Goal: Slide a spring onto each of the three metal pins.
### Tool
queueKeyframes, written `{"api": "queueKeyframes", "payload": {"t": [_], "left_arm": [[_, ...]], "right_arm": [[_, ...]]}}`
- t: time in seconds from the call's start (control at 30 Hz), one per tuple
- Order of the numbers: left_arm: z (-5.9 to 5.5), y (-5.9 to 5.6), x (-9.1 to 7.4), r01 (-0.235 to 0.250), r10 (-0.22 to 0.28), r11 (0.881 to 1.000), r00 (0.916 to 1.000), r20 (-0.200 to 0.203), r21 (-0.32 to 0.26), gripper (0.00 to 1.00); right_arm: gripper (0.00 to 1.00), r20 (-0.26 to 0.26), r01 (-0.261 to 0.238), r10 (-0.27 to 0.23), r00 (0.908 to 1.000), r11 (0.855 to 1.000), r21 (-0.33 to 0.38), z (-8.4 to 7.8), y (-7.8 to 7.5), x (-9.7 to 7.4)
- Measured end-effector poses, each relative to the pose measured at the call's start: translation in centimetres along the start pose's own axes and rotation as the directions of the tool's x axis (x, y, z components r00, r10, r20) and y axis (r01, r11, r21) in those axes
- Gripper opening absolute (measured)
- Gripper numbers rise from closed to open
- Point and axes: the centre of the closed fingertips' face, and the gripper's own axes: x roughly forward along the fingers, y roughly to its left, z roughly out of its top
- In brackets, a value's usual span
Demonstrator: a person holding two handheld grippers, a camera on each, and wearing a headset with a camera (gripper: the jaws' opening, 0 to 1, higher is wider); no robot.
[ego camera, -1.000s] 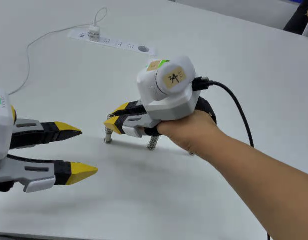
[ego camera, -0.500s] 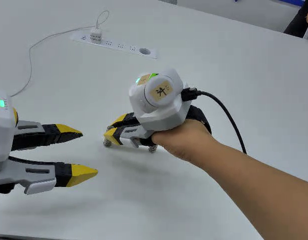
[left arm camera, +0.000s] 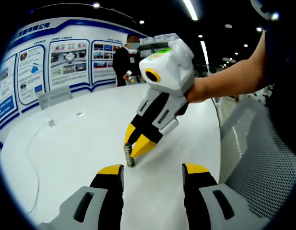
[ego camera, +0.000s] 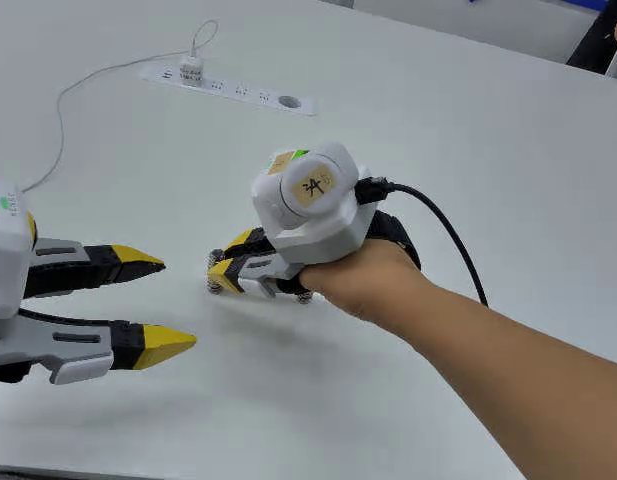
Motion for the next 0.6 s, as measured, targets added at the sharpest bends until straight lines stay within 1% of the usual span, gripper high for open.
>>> {"api": "queueKeyframes", "payload": {"t": [0.27, 0.6], "left_arm": [[0.2, 0.0, 0.1, 0.0, 0.0, 1.0, 1.0, 0.003, 0.0, 0.51], [0.4, 0.1, 0.2, -0.003, 0.003, 1.0, 1.0, 0.008, 0.004, 0.52]], "right_arm": [[0.16, 0.025, 0.02, -0.02, 0.9995, 1.0, -0.017, 0.8, 0.1, -1.1], [0.19, 0.084, 0.056, -0.054, 0.995, 0.998, -0.016, 2.1, -0.1, -3.9]]}}
